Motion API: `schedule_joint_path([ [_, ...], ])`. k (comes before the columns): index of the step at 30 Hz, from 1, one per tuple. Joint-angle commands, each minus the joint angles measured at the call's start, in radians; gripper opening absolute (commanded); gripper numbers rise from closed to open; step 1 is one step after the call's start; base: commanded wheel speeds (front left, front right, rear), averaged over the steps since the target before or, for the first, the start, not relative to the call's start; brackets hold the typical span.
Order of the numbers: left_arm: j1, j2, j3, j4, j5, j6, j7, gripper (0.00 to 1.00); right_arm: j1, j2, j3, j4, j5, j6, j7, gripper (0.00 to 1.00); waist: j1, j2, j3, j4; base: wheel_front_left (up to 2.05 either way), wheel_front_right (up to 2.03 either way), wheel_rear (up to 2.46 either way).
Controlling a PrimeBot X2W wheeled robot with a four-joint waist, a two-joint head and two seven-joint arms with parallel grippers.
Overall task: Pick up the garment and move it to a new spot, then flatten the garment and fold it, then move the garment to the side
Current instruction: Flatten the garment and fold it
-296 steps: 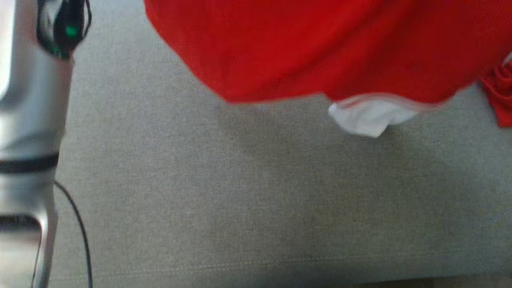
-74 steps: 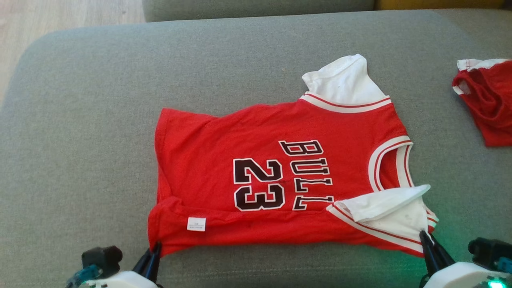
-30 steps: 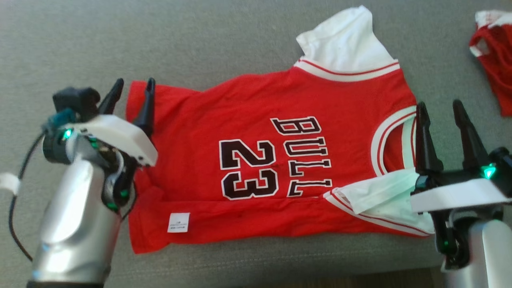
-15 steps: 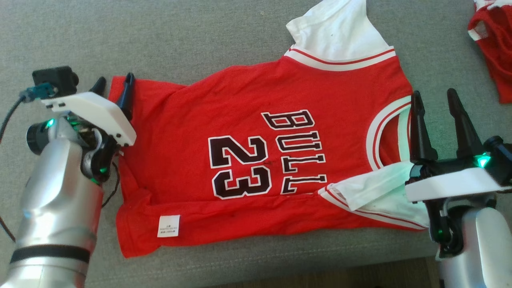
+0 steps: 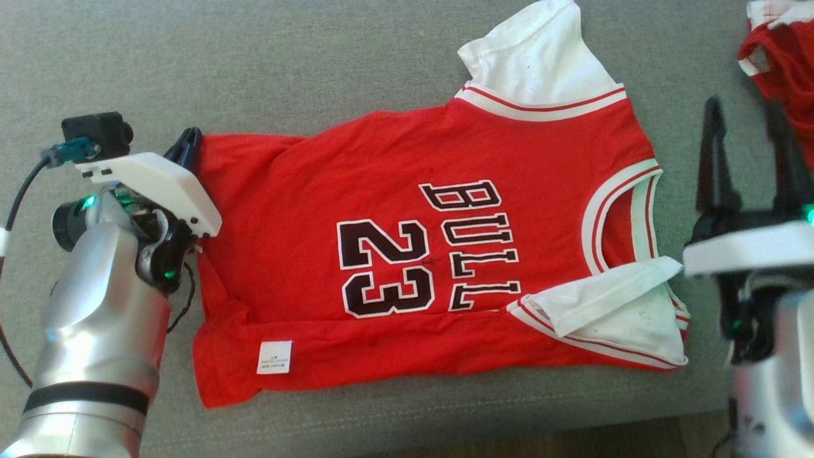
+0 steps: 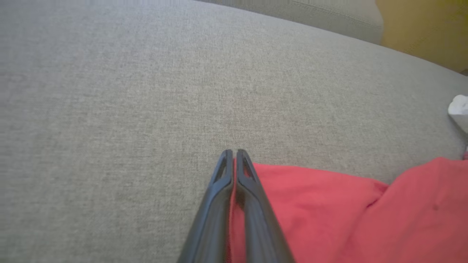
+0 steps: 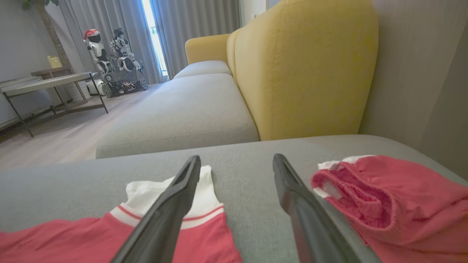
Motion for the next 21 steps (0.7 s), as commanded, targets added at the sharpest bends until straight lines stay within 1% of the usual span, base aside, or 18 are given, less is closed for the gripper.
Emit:
schedule_joint_path([
  [1, -0.027, 0.033, 0.022, -0.020, 0.004, 0.001, -0.015, 0.00, -0.041, -0.017, 0.016, -0.022, 0.012, 0.003, 0.005, 1.00, 0.0000, 0.0000, -0.003, 0.003, 0.00, 0.00, 0.00],
  [5, -0.044, 0.028, 0.017, -0.027, 0.008, 0.001, -0.049, 0.00, -0.139, -0.051, 0.013, 0.038, 0.042, 0.003, 0.030, 1.00, 0.0000, 0.0000, -0.006, 0.014, 0.00, 0.00, 0.00],
  [10, -0.073, 0.009, 0.006, -0.044, 0.011, 0.001, -0.082, 0.00, -0.283, -0.117, 0.041, 0.179, 0.103, 0.003, 0.083, 1.00, 0.0000, 0.0000, 0.005, 0.044, 0.00, 0.00, 0.00],
  [13, -0.093, -0.006, -0.007, -0.048, 0.014, -0.002, -0.087, 0.00, -0.372, -0.154, 0.079, 0.289, 0.141, 0.003, 0.124, 1.00, 0.0000, 0.0000, 0.020, 0.068, 0.00, 0.00, 0.00],
  [14, -0.106, -0.019, -0.017, -0.049, 0.016, -0.004, -0.091, 0.00, -0.431, -0.173, 0.111, 0.366, 0.165, 0.003, 0.151, 1.00, 0.0000, 0.0000, 0.031, 0.086, 0.00, 0.00, 0.00],
  [21, -0.163, -0.076, -0.060, -0.040, 0.017, -0.018, -0.112, 0.00, -0.608, -0.242, 0.221, 0.627, 0.205, 0.003, 0.253, 1.00, 0.0000, 0.0000, 0.083, 0.166, 0.00, 0.00, 0.00],
])
